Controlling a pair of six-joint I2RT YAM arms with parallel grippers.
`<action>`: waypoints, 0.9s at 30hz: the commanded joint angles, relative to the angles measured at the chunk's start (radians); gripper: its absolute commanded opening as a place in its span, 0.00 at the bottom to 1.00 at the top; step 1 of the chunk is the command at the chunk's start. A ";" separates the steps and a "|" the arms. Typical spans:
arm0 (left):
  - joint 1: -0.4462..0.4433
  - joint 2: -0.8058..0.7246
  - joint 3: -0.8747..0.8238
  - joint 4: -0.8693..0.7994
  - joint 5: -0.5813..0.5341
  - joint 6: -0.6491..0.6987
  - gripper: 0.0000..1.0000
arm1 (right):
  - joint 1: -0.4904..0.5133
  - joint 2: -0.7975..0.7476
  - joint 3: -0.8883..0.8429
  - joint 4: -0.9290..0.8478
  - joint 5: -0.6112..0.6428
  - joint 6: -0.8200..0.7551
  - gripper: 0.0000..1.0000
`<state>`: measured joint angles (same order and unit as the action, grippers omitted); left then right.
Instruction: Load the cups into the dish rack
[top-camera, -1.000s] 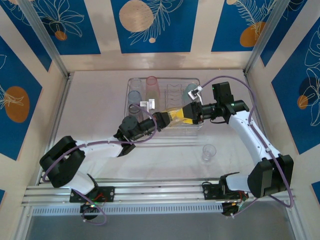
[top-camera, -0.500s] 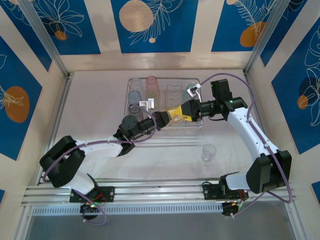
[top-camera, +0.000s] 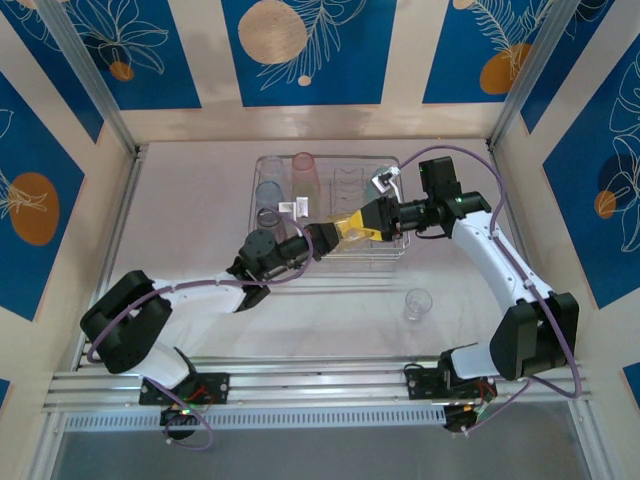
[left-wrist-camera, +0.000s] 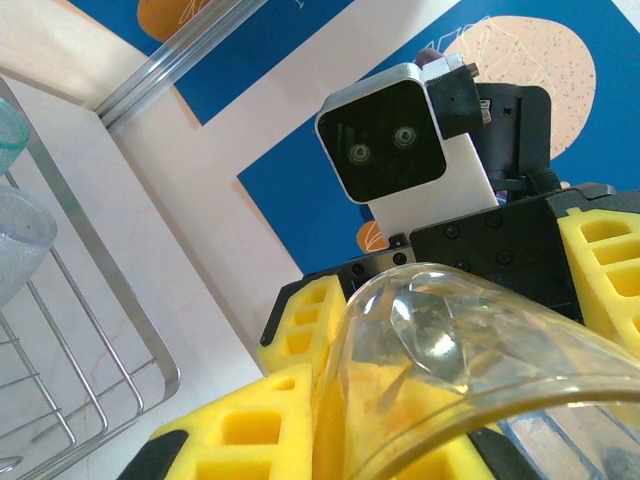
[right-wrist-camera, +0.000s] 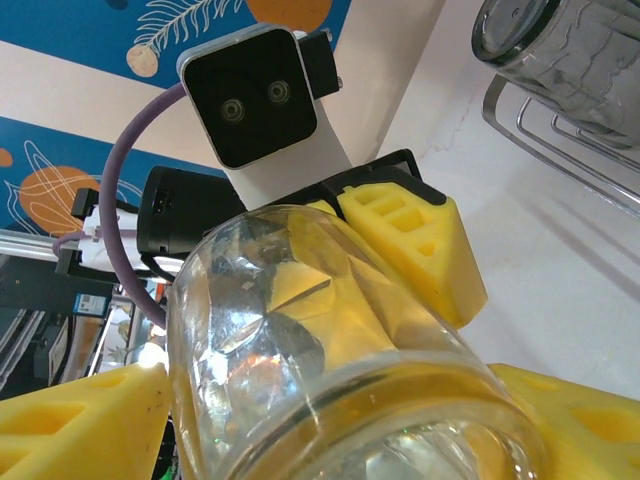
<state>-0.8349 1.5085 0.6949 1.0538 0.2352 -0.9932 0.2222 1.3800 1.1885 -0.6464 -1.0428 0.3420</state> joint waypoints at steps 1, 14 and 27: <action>0.002 0.005 0.032 0.052 0.032 -0.002 0.00 | 0.004 0.017 0.025 -0.004 -0.012 -0.017 0.80; 0.002 -0.007 0.022 0.045 0.027 0.002 0.00 | 0.008 0.037 0.028 -0.009 0.035 -0.028 0.87; 0.001 -0.006 0.007 0.056 0.016 0.003 0.00 | 0.003 0.028 0.015 0.039 -0.008 0.001 0.84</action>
<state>-0.8352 1.5085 0.6945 1.0458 0.2352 -0.9932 0.2222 1.4055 1.1934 -0.6079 -1.0424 0.3466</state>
